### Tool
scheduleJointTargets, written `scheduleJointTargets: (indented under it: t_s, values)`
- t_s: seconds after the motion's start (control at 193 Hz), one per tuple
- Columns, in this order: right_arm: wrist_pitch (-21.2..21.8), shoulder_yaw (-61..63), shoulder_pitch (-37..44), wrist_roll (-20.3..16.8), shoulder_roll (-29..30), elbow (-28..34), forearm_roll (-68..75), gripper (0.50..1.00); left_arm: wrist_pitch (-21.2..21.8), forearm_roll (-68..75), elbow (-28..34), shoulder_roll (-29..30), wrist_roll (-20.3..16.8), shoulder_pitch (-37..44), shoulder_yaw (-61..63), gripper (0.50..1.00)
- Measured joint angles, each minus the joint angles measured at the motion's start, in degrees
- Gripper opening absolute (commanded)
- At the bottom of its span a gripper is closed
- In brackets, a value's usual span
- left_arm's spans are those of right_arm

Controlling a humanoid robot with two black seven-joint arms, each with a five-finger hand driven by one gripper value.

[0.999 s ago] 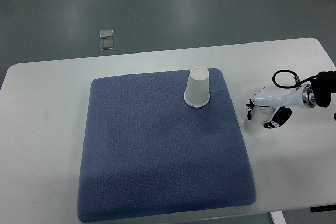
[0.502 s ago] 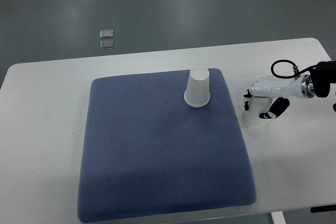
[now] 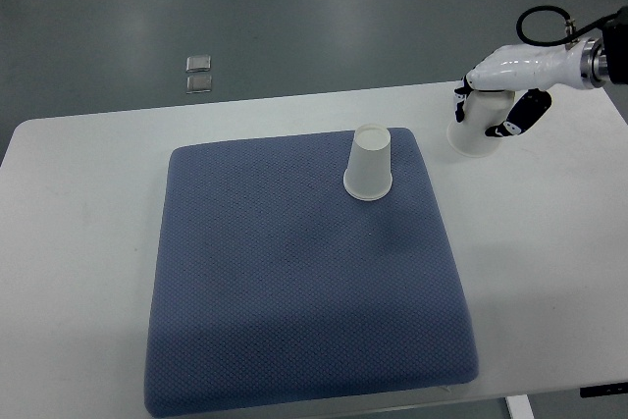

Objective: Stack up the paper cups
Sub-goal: 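Lift the held cup and carry it over the cup on the pad, then lower the held cup down onto the cup on the pad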

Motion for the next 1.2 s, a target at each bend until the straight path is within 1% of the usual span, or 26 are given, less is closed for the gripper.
scheduleJointTargets:
  t_s: [0.207,0.398,0.574,0.823,1.2]
  values:
    - [3.5,0.1,6.9,0.0,2.4,0.1,3.0,0.67,0.0,0.0,0.0,0.0,0.0,0.0,0.0,1.0]
    - [5.8,0.1,9.1,0.0,6.4,0.2,3.3,0.67,0.0,0.0,0.0,0.0,0.0,0.0,0.0,1.0]
    - [6.6,0.0,10.2,-0.1,10.1,0.2,3.4,0.672,0.0,0.0,0.0,0.0,0.0,0.0,0.0,1.0]
    - [8.5,-0.1,11.0,-0.2,13.1,0.3,3.5,0.672,0.0,0.0,0.0,0.0,0.0,0.0,0.0,1.0]
    - [8.1,-0.2,9.4,-0.4,15.2,-0.7,3.5,0.672,0.0,0.0,0.0,0.0,0.0,0.0,0.0,1.0]
